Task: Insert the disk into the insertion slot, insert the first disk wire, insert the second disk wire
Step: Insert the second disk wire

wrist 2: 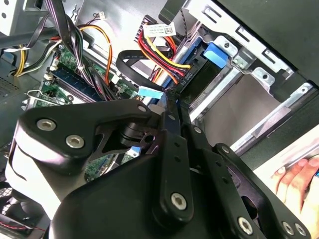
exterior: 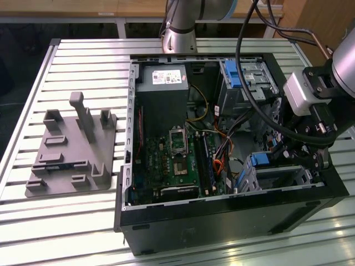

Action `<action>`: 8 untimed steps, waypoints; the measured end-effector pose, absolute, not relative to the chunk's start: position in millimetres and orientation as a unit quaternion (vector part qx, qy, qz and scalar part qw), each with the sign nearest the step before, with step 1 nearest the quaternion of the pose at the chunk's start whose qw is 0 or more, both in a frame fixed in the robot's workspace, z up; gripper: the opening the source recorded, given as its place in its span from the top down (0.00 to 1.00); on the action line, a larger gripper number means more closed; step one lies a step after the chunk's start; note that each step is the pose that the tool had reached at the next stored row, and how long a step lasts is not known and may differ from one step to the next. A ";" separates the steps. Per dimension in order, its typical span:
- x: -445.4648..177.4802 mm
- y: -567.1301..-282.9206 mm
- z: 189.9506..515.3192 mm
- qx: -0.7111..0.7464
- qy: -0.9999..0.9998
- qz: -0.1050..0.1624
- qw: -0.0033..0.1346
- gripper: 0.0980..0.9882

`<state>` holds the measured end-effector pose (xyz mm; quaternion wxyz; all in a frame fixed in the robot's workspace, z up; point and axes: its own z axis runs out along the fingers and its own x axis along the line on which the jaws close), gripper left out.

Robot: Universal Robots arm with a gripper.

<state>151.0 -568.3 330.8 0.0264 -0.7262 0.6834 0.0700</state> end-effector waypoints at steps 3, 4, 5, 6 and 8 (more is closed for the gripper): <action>151.0 -568.3 330.1 -0.727 0.682 0.070 0.026 0.95; 151.1 -568.4 329.9 -0.727 0.682 0.070 0.026 0.95; 151.1 -568.3 329.7 -0.728 0.682 0.070 0.026 0.95; 151.2 -568.4 329.6 -0.728 0.682 0.070 0.026 0.95; 151.5 -568.4 329.5 -0.728 0.682 0.070 0.026 0.95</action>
